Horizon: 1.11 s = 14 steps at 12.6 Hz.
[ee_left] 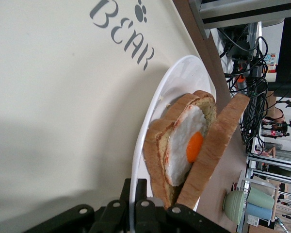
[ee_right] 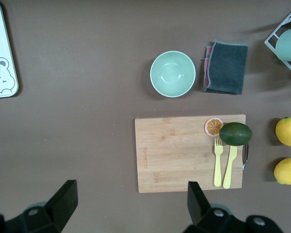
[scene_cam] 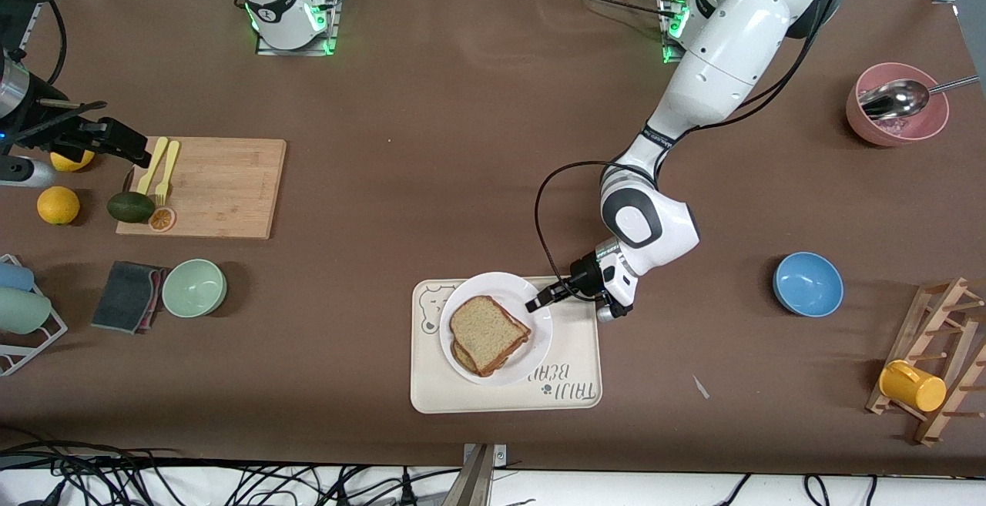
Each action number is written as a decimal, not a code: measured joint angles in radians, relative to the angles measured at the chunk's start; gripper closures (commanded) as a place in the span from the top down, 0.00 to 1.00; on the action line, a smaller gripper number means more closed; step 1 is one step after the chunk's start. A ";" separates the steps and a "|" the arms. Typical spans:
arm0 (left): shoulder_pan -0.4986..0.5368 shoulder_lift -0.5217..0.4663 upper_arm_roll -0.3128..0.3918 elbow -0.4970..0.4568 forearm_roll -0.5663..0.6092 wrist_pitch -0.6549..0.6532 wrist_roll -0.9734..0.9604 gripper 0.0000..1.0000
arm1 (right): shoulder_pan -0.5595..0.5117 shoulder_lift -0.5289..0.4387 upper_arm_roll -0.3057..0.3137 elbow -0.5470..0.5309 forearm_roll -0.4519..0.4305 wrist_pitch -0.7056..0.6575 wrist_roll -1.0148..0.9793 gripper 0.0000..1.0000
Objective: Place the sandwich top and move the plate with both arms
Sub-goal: 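Open the left gripper and release the plate rim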
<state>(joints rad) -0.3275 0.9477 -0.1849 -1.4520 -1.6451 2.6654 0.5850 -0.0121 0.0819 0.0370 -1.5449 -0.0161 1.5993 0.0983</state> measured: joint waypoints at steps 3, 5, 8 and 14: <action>0.000 0.000 0.002 0.004 0.000 0.000 -0.004 0.21 | 0.000 -0.002 -0.019 0.000 0.012 -0.001 -0.035 1.00; 0.001 0.000 0.004 0.007 0.000 0.000 -0.007 0.26 | 0.000 -0.007 -0.019 0.000 0.013 -0.001 -0.040 1.00; 0.010 0.000 0.010 0.017 0.000 0.001 -0.007 0.30 | 0.000 -0.012 -0.018 0.000 0.014 -0.001 -0.040 1.00; 0.059 -0.014 0.013 0.021 0.041 -0.012 -0.009 0.55 | 0.000 -0.014 -0.017 0.000 0.015 0.001 -0.041 1.00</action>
<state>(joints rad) -0.2684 0.9339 -0.1723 -1.4315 -1.6037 2.6536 0.5756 -0.0121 0.0676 0.0196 -1.5449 -0.0011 1.6007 0.0575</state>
